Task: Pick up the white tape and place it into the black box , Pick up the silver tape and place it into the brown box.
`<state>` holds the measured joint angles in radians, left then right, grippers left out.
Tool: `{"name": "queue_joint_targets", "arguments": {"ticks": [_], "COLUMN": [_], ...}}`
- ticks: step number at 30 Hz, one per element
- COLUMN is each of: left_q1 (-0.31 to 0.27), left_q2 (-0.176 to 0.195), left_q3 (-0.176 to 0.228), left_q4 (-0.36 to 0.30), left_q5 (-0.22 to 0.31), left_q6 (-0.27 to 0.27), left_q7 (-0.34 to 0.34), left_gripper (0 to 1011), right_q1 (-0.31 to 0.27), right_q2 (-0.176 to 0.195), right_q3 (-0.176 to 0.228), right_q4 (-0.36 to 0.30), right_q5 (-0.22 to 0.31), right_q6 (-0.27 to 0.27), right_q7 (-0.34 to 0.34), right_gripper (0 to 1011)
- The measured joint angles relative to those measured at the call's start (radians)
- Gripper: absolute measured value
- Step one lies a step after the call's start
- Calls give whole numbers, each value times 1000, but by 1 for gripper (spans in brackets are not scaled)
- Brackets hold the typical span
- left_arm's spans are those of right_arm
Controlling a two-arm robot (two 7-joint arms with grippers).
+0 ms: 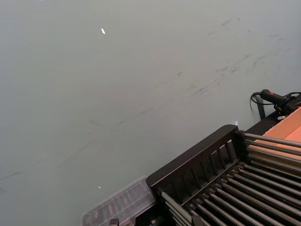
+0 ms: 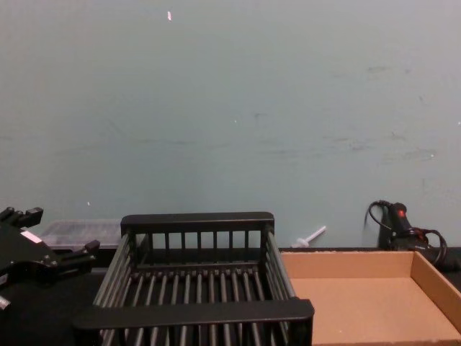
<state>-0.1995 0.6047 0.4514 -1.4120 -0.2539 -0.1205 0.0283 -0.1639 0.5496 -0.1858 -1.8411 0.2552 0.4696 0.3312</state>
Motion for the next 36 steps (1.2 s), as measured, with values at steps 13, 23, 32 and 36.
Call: {"name": "queue_joint_targets", "arguments": {"ticks": [13, 23, 32, 36], "left_q1": [0, 0, 0, 0], "left_q2": [0, 0, 0, 0], "left_q3": [0, 0, 0, 0], "left_q4": [0, 0, 0, 0], "left_q5": [0, 0, 0, 0], "left_q6": [0, 0, 0, 0], "left_q7": [0, 0, 0, 0], "left_gripper": [1001, 1001, 1001, 1001], "right_q1": [77, 224, 368, 415], "right_q2": [-3, -42, -88, -108], "right_q3": [32, 15, -35, -55], "right_q4": [12, 99, 212, 257], "right_q5": [-17, -64, -115, -128], "right_q6": [-51, -81, -121, -158], "right_q7": [-17, -28, -13, -1], "right_gripper": [93, 93, 93, 93]}}
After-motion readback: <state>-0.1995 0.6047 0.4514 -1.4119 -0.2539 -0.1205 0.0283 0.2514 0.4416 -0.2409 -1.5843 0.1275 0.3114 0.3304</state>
